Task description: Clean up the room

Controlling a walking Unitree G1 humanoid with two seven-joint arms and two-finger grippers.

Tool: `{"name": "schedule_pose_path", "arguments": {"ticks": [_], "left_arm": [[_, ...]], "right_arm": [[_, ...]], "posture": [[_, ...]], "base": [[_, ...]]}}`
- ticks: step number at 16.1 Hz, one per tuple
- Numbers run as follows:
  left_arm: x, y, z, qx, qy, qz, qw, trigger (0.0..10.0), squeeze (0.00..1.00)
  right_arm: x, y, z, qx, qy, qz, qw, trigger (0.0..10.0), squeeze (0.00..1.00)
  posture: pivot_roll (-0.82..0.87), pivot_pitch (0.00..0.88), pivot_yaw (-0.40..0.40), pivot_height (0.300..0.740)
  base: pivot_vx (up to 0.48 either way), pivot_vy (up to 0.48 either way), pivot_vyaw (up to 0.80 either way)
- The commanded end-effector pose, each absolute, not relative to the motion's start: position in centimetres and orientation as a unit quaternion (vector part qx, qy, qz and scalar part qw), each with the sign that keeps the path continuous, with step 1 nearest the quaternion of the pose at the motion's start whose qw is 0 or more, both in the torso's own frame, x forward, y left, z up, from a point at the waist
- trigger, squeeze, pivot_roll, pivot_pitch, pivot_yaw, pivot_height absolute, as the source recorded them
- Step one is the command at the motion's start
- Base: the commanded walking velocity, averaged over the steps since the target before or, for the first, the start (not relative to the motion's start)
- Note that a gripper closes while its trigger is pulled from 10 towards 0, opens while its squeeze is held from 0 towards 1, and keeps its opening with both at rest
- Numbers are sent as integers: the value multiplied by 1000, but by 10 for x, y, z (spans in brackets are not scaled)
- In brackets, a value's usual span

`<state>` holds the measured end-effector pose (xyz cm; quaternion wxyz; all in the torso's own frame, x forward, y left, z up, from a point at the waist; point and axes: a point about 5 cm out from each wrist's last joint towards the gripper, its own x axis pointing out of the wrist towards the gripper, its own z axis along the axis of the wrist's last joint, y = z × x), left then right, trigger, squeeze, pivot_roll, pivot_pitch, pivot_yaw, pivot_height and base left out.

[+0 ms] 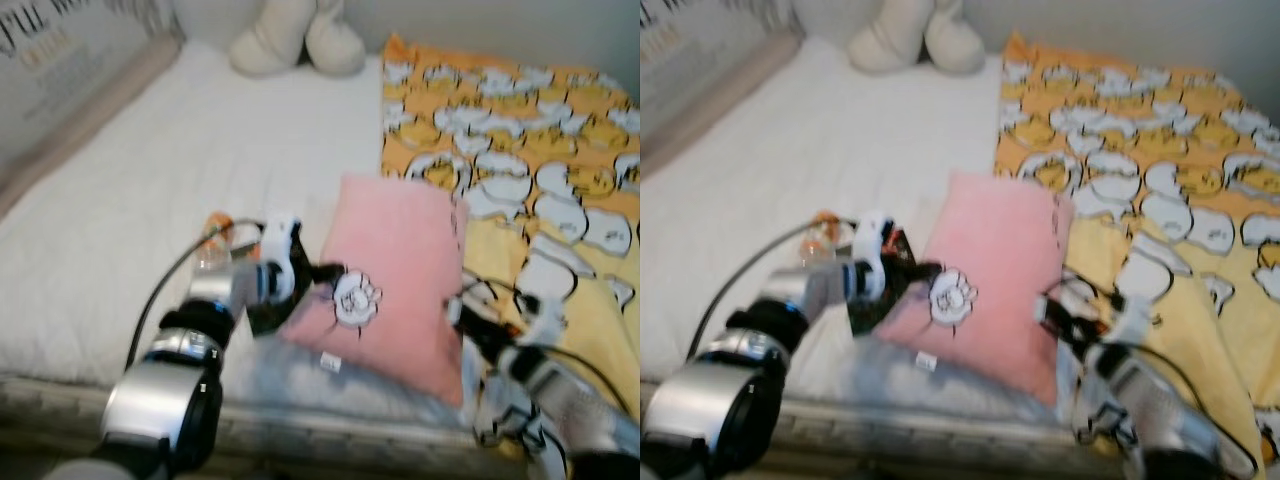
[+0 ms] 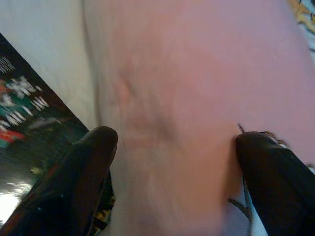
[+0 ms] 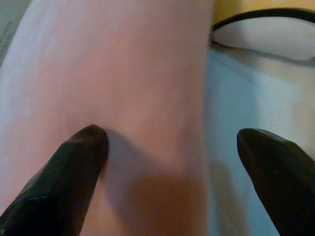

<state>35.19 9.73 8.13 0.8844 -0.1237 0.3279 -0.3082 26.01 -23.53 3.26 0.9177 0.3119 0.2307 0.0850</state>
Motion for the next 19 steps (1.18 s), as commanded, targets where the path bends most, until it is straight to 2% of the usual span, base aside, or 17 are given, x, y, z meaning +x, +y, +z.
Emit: {"name": "schedule_pose_path", "arguments": {"ticks": [1,5,6,7,9,10,13,19], "left_arm": [[357,93,87,-101,321,-303,892,10000,0],[338,72,59,-85,368,-317,870,10000,0],[332,68,51,-81,374,-315,868,0,0],[325,60,44,-88,380,-322,863,0,0],[325,59,44,-90,380,-324,861,0,0],[325,57,45,-97,375,-325,863,0,0],[334,56,55,-114,328,-313,884,0,0],[333,46,58,-105,290,-335,890,0,0]], "right_arm": [[271,-225,37,308,205,113,922,10000,0],[286,-193,24,351,210,121,904,10000,0],[284,-184,18,373,219,121,894,0,0],[277,-175,8,399,236,120,878,0,0],[276,-174,6,401,238,118,877,0,0],[269,-173,0,397,246,119,876,0,0],[259,-174,-9,385,256,118,879,0,0],[243,-183,-21,330,279,118,894,0,0]], "posture": [[-24,42,39,740],[-8,44,46,740],[-6,50,48,740],[-1,66,41,740],[-1,66,41,740],[-4,95,43,740],[-2,98,46,740],[2,60,50,740]], "base": [[0,0,0],[0,0,0],[0,0,0],[0,0,0],[0,0,0],[0,0,0],[0,0,0],[0,0,0]]}}
